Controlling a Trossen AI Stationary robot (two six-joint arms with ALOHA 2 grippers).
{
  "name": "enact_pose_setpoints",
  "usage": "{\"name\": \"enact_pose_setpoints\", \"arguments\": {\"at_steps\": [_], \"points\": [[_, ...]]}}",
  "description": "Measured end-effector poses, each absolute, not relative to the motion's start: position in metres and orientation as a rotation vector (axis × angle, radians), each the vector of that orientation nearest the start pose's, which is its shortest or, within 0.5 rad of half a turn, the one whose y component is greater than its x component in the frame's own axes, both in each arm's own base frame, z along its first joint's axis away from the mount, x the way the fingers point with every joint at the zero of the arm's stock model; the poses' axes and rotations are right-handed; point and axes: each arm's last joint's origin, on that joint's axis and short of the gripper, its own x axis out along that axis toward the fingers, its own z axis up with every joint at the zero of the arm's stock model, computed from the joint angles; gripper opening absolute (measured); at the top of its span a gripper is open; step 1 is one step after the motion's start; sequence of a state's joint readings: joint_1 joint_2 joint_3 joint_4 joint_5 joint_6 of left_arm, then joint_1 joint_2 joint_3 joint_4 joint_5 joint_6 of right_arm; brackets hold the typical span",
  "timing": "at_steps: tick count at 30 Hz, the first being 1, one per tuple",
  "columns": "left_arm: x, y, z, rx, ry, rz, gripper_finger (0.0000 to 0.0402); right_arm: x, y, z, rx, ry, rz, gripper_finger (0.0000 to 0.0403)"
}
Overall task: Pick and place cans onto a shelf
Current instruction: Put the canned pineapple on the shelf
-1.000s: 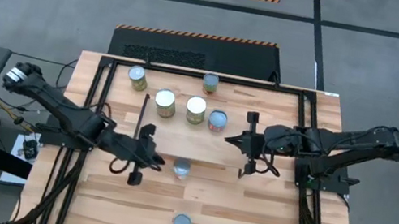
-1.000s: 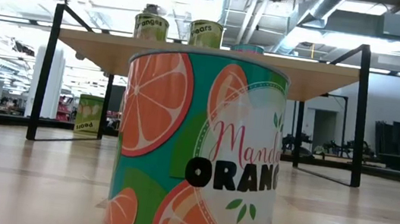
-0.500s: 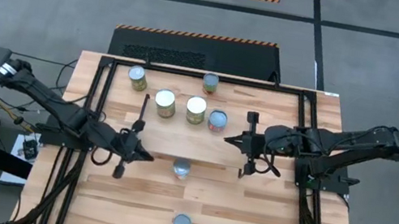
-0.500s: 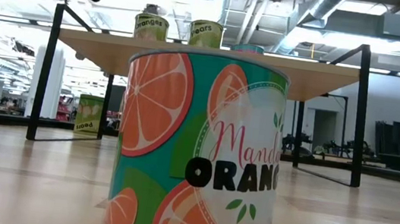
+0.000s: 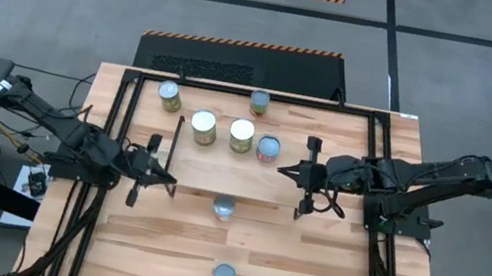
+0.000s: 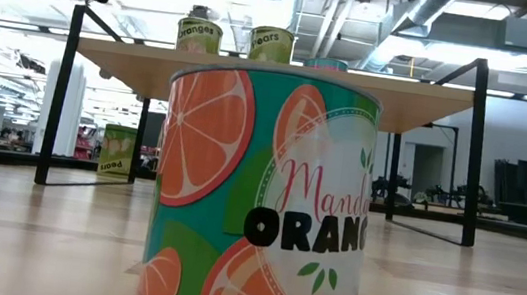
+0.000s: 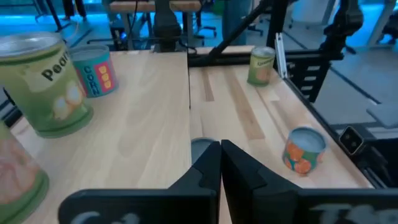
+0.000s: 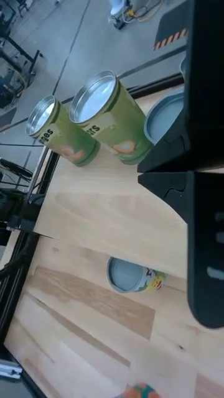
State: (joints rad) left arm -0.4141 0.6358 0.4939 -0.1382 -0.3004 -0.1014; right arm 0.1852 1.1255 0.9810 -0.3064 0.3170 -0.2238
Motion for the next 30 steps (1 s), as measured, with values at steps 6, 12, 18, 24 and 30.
{"name": "enact_pose_setpoints", "arguments": {"at_steps": [6,12,18,24,30], "points": [[0.125,-0.046,0.254,-0.017,0.22,-0.098,0.0,0.24,0.037,0.324,-0.317,0.449,-0.083,0.0004],[0.112,-0.038,0.253,-0.021,0.221,-0.023,0.0,0.24,0.037,0.324,-0.302,0.45,-0.09,0.0006],[0.104,-0.034,0.254,-0.011,0.216,-0.03,0.0,0.24,0.037,0.324,-0.302,0.456,-0.089,0.0006],[0.103,-0.035,0.255,0.016,0.205,-0.115,0.0,0.24,0.041,0.325,-0.29,0.441,-0.078,0.0004],[0.105,-0.031,0.256,0.029,0.201,-0.133,0.0,0.247,0.059,0.333,-0.32,0.436,-0.057,0.0007]]}}
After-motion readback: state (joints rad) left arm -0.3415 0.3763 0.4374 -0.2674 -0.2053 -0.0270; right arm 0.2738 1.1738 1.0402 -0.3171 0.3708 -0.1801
